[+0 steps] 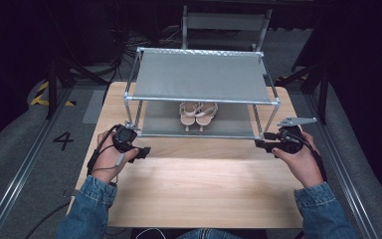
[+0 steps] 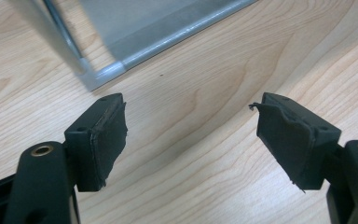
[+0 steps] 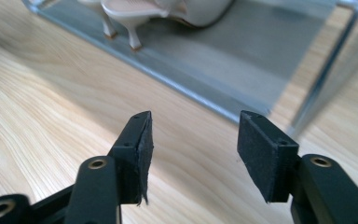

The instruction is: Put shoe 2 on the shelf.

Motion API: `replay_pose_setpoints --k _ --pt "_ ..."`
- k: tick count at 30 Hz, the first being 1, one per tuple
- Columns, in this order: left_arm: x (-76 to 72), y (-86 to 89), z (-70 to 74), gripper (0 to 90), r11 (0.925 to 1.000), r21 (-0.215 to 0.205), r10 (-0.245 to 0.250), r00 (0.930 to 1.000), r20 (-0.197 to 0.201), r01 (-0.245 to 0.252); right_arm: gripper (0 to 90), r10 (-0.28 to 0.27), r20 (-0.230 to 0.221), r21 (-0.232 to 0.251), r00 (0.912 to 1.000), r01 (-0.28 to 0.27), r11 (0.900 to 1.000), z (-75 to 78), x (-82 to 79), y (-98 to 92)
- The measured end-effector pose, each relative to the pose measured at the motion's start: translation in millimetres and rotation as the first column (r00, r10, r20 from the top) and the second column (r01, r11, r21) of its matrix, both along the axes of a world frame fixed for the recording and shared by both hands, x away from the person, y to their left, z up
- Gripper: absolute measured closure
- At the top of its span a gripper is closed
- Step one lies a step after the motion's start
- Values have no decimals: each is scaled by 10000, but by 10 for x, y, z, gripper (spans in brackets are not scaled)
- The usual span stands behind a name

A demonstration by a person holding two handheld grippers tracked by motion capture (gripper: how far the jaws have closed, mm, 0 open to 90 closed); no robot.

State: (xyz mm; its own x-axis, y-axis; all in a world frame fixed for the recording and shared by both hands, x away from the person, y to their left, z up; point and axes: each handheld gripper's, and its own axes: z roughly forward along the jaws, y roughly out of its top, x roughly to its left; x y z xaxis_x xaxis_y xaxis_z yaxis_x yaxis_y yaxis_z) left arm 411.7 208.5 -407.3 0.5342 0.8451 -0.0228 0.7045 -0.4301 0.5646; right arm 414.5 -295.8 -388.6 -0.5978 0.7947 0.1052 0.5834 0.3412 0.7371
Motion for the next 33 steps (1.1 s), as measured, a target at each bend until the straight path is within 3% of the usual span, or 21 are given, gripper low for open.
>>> replay_pose_setpoints --k 4,8,12,14,18,22,24,28,33 --pt "-15 111 37 245 9999 -97 75 9999 -138 -77 431 -355 -465 -204 9983 346 9992 -69 -32 -155" --pt "-17 212 40 236 9999 102 92 9992 -401 -88 430 -821 -1072 -477 9908 774 9959 -122 -49 -261" --pt "-5 310 27 227 9991 355 267 9970 -723 -242 382 -1065 -1515 -1209 9827 885 9887 -187 -53 -314" --pt "-5 338 24 227 9985 455 341 9961 -818 -304 364 -1369 -2018 -1653 9698 1041 9807 -222 -50 -329" --pt "-5 371 9 226 9983 496 354 9947 -969 -307 300 -1707 -2518 -2599 9526 1033 9601 -295 -38 -367" --pt "-8 363 4 226 9984 539 235 9935 -1117 -176 245 -2470 -3407 -3626 9071 1156 9247 -351 -35 -431" --pt "-9 360 -2 225 9984 545 212 9931 -1153 -150 244 -2596 -3775 -3838 8889 1050 9174 -386 -35 -470" --pt "-4 373 -9 225 9980 617 196 9932 -1152 -126 245 -2677 -3934 -3951 8795 1012 9130 -418 -34 -497" --pt "-5 385 -14 224 9980 587 291 9923 -1202 -221 244 -2600 -3769 -3914 8890 1016 9146 -436 -33 -498"
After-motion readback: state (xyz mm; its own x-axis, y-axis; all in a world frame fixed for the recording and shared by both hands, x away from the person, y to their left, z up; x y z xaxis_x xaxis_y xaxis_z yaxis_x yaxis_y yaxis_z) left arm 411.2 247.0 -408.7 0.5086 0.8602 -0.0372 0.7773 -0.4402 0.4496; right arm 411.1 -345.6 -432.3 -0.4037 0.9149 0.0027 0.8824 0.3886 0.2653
